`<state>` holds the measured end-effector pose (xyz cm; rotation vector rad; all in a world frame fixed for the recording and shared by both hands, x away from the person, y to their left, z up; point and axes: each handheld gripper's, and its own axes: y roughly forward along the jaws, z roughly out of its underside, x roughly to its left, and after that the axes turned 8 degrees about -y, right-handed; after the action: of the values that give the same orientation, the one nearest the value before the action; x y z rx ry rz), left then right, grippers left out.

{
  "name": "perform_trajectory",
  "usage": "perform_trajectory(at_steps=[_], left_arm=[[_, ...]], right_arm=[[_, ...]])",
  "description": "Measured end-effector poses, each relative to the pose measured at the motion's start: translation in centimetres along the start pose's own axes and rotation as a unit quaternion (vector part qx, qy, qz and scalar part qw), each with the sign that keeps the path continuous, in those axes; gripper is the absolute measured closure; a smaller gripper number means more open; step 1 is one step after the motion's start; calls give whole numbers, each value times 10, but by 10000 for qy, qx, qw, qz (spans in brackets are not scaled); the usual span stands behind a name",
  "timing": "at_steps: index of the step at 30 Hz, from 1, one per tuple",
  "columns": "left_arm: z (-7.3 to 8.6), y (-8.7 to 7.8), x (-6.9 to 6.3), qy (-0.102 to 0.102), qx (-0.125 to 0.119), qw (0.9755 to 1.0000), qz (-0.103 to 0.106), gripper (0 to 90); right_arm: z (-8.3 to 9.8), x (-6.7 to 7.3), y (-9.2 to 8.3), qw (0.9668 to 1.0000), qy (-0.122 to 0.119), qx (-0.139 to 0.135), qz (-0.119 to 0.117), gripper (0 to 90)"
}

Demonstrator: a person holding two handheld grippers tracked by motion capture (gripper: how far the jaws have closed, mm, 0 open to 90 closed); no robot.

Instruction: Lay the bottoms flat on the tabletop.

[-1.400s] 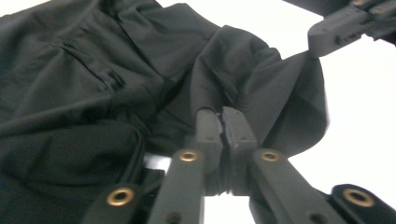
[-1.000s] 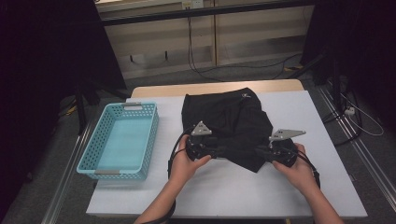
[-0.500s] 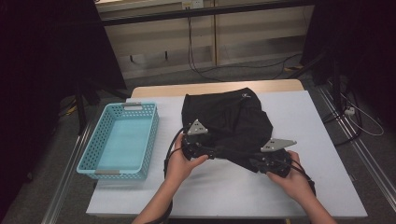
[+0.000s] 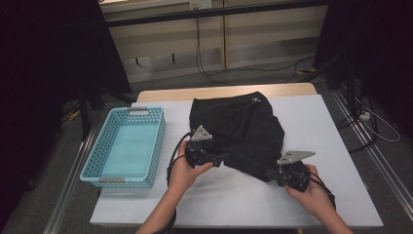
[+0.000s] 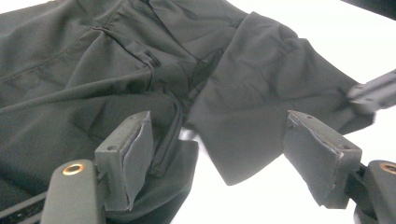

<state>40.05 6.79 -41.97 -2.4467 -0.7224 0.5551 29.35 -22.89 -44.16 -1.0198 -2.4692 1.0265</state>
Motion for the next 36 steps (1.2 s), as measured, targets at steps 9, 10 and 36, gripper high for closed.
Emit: perform_trajectory(at_steps=[9, 10, 36], left_arm=[[0, 1, -3, 28, 16, 10000, 8, 251], [0, 1, -3, 28, 7, 10000, 17, 251], [2, 0, 0, -12, 11, 10000, -11, 244]], right_arm=[[5, 8, -11, 9996, -107, -201, 181, 706], [3, 10, -8, 9995, -119, -228, 178, 701], [11, -4, -14, 9988, 173, -107, 452, 648]])
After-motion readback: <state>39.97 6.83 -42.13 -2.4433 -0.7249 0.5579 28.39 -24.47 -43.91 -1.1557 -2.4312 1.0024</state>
